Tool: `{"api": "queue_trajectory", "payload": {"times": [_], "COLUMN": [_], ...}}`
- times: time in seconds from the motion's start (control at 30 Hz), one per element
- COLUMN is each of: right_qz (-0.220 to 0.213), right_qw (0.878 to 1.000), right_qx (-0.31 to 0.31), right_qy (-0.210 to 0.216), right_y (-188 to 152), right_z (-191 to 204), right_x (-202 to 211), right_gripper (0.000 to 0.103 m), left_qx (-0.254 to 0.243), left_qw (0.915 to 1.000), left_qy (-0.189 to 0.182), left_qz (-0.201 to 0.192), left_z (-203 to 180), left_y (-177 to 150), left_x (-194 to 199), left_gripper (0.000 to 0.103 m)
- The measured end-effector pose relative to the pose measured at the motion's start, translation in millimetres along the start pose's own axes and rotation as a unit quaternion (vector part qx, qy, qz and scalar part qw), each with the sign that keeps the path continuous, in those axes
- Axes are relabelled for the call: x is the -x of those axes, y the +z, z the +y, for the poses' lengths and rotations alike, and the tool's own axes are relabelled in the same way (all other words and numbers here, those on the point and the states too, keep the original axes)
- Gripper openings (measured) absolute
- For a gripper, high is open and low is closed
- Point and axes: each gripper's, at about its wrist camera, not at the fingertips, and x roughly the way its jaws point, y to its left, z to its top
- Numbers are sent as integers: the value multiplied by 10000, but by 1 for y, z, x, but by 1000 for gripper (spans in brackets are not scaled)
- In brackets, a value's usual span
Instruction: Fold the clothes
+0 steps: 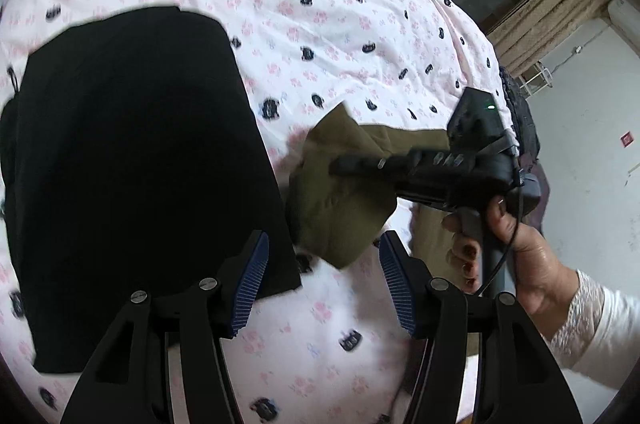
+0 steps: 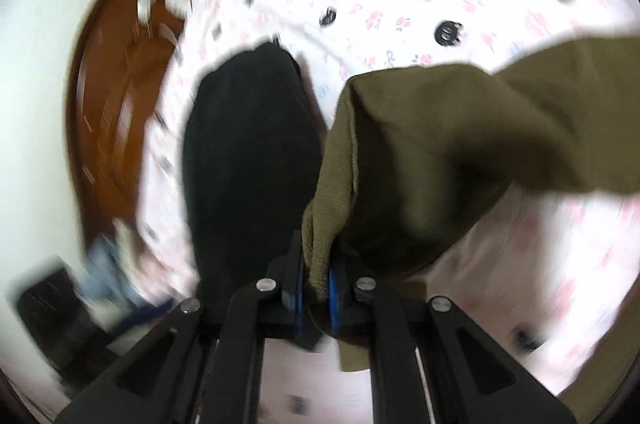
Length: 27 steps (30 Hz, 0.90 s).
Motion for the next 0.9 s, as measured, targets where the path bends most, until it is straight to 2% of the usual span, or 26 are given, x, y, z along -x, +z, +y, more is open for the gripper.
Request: {"api": "queue_trajectory", "payload": {"times": [0.13, 0.3, 0.5, 0.57, 0.7, 0.77, 0.9], "right_qz": [-451, -751, -1049, -1090, -1185, -1249, -1392], "right_qw": [9935, 9789, 9451, 9354, 9196, 9130, 8971], "right_qx": [-772, -1311, -2105, -2258, -2471, -2581, -2841], "right_qy": [712, 1378, 2271, 2494, 2814, 2901, 3084], "right_y": [-13, -27, -50, -57, -68, -72, -85], "right_z": [0, 9, 4, 4, 1, -3, -15], "right_x": [20, 37, 51, 50, 51, 52, 58], "right_gripper": [10, 10, 10, 10, 10, 10, 10], "left_qx": [561, 1418, 1783, 1884, 2309, 2514, 2771], "left_qw": [9975, 9841, 9714, 9643, 9418, 9318, 9206], "left_qy": [-409, -1065, -1554, -1848, -2443, -2618, -2744], "left_qz": [121, 141, 210, 236, 102, -43, -218], "left_z": [6, 10, 0, -4, -3, 1, 7], "left_y": [-11, -23, -31, -32, -26, -21, -9], "left_x": [-2, -10, -22, -29, -43, -45, -48], "left_gripper": [57, 64, 65, 66, 66, 67, 67]}}
